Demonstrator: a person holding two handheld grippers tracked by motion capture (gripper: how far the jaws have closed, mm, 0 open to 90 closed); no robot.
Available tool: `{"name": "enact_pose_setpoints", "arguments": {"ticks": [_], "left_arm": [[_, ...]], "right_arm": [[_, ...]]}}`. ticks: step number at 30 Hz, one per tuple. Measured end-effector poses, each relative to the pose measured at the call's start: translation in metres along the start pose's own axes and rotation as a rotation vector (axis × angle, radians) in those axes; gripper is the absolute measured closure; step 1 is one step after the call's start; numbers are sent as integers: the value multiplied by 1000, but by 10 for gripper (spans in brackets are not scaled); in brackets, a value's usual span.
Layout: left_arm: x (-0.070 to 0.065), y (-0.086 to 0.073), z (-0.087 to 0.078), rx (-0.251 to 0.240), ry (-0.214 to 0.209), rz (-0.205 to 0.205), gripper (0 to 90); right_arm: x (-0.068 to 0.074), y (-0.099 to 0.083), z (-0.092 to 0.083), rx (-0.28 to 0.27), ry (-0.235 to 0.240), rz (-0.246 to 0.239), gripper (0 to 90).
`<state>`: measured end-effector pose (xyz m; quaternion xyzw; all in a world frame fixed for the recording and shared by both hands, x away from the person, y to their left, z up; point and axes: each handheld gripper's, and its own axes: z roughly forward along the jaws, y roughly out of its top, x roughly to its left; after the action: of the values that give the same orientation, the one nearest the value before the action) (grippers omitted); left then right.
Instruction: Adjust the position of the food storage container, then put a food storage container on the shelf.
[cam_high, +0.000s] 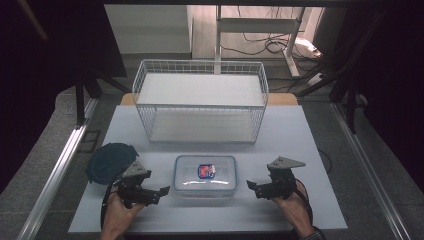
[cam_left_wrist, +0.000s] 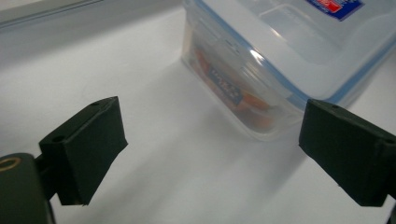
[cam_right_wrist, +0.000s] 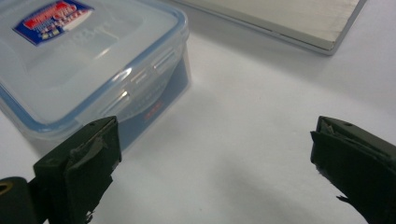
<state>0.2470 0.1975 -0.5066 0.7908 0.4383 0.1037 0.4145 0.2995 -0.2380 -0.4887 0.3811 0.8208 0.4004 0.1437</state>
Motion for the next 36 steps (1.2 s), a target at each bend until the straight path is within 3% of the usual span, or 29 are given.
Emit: {"name": "enact_pose_setpoints", "arguments": {"ticks": [8, 17, 24, 28, 30, 36], "left_arm": [[1, -1, 2, -21, 9, 35, 32], [3, -2, 3, -73, -29, 10, 0], [-1, 2, 2, -62, -76, 3, 19], [-4, 5, 3, -55, -82, 5, 13], [-4, 7, 6, -44, -93, 4, 4], [-2, 15, 17, -17, -136, -3, 0]], "right_arm": [[3, -1, 5, 11, 1, -33, 6], [8, 4, 6, -4, 18, -60, 8], [18, 11, 8, 1, 47, -63, 11], [24, 15, 11, 23, 49, -83, 11], [27, 17, 11, 31, 37, -98, 0], [32, 25, 18, 40, 77, -89, 0]]}}
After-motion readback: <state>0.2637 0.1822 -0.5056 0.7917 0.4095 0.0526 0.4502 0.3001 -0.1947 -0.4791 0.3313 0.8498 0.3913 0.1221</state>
